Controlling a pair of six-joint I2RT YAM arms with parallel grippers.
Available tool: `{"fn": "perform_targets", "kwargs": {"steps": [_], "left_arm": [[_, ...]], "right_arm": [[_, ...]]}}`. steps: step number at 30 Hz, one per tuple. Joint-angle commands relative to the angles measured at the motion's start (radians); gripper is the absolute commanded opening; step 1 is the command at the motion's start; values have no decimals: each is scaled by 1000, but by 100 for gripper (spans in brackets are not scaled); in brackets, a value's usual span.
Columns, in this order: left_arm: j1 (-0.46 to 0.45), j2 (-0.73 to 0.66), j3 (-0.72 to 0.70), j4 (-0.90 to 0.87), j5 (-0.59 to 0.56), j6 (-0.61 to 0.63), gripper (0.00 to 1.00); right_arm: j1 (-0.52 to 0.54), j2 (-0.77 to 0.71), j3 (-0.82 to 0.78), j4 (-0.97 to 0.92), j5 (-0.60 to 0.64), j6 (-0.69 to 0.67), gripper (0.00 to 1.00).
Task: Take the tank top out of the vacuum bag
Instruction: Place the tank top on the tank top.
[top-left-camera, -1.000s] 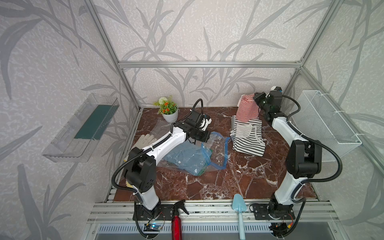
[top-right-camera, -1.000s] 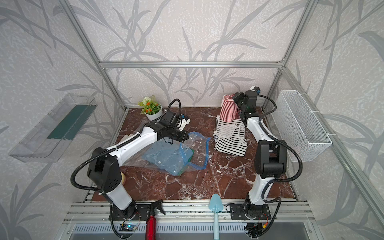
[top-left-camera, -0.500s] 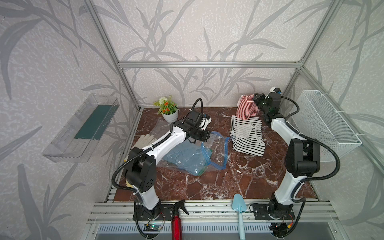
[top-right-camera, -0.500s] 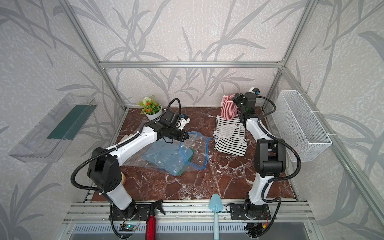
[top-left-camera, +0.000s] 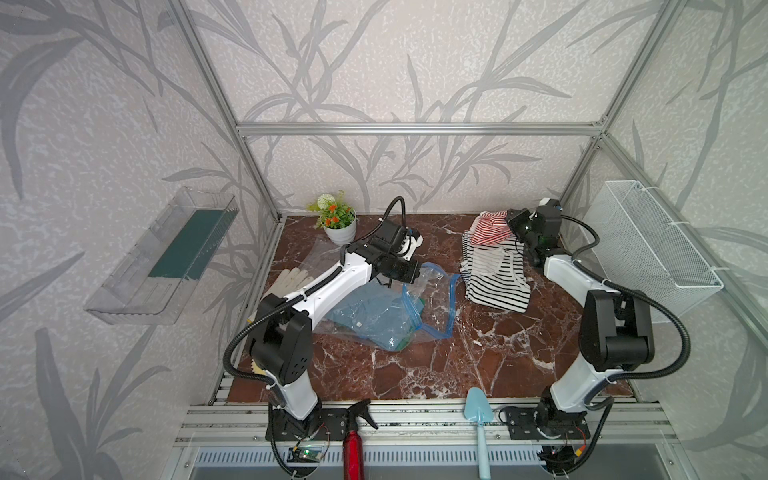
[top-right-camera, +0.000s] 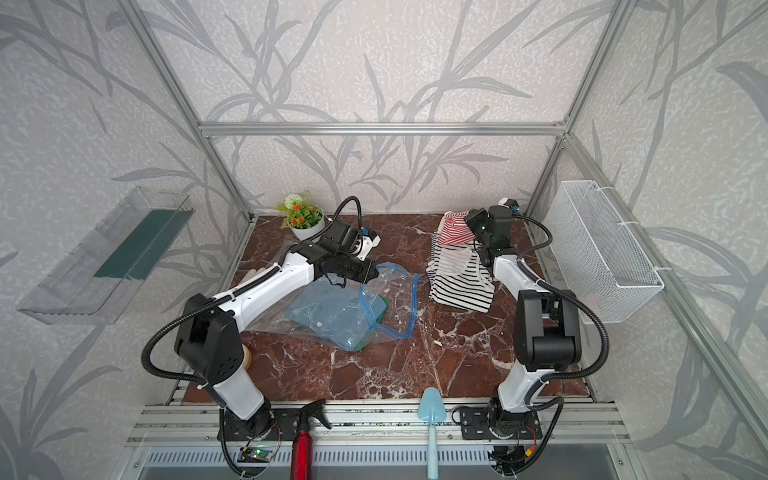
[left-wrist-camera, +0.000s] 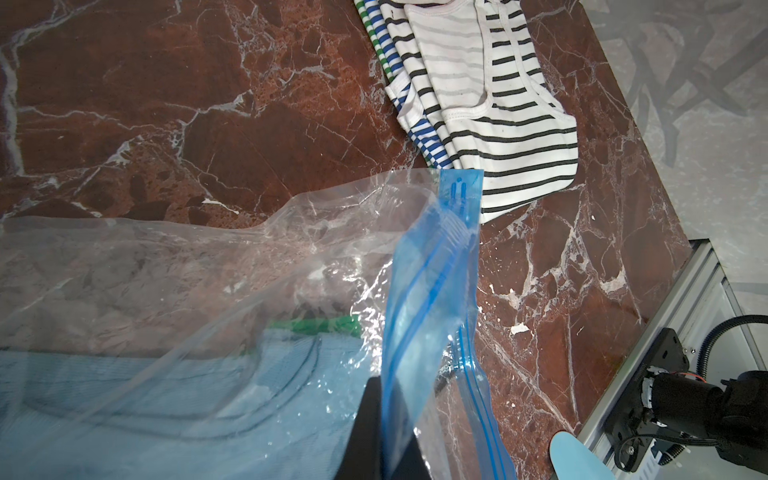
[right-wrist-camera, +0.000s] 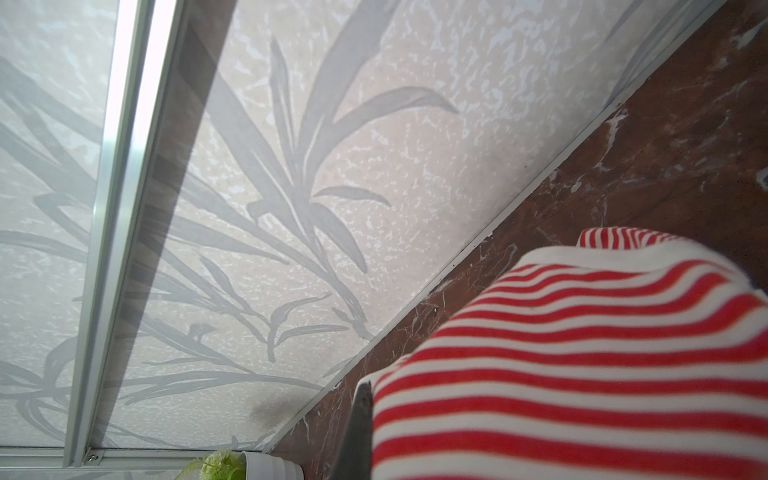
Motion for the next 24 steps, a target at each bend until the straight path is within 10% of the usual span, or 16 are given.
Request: {"fn": "perform_targets", "kwargs": {"steps": [1, 24], "left_arm": [[5, -30, 14, -5, 17, -4, 0], [4, -80, 2, 12, 49, -31, 0]], "right_arm": [[1, -63, -44, 50, 3, 19, 0], [65, -329, -391, -84, 60, 132, 0]]}}
